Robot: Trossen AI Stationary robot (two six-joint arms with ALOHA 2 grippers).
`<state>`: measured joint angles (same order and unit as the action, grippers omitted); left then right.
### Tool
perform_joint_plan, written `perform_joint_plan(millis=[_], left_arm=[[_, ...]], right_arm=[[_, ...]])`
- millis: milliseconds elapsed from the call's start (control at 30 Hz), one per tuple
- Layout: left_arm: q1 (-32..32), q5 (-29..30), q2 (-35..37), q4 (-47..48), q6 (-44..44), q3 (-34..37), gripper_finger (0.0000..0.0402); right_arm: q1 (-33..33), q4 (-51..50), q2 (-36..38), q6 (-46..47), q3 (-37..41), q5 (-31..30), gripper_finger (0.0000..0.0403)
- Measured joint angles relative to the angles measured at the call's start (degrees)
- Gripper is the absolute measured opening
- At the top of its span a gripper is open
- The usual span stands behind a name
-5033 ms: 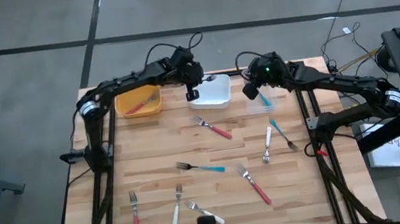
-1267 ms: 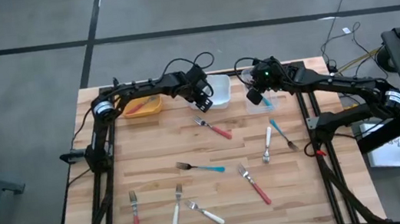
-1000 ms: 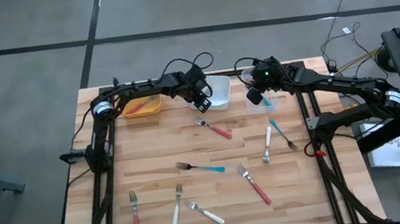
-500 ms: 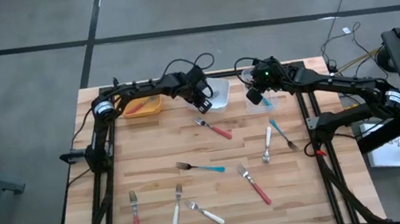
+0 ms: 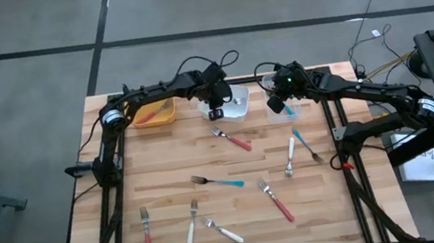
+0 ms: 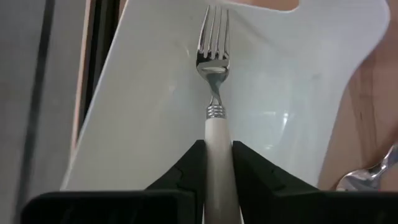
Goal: Sort silverware by color (type)
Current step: Put the white fork into the white bin, then put the blue fork into the transparent bin
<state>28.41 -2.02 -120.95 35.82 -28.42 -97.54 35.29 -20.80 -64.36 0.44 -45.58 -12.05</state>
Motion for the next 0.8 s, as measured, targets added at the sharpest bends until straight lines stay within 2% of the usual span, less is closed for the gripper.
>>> perform_joint_plan(millis=[67, 233, 400, 567, 667, 800], left_arm=[[0.2, 0.0, 0.0, -0.4, -1.1, 0.1, 0.0058], [1.4, 0.0, 0.0, -2.1, 3.0, 0.2, 0.0085], [2.1, 0.0, 0.0, -1.8, 3.9, 0.2, 0.0101], [2.1, -0.2, 0.7, -1.8, 7.0, 0.2, 0.0102], [2.1, -3.5, 1.7, -1.8, 8.1, 1.1, 0.0096], [2.0, -12.7, 3.1, -1.7, 9.7, 2.1, 0.0085]], right_arm=[[0.0, 0.0, 0.0, 0.2, 0.0, 0.0, 0.0054], [0.0, 0.0, 0.0, 1.8, 0.0, 0.0, 0.0054], [-0.1, 0.0, 0.0, 6.6, 0.0, 0.9, 0.0054], [-0.6, -0.1, 0.1, 14.7, 0.0, 7.5, 0.0054], [-2.3, -0.1, 0.1, 19.1, 0.0, 9.5, 0.0054], [-6.2, -0.4, 0.1, 23.7, 0.0, 9.5, 0.0054]])
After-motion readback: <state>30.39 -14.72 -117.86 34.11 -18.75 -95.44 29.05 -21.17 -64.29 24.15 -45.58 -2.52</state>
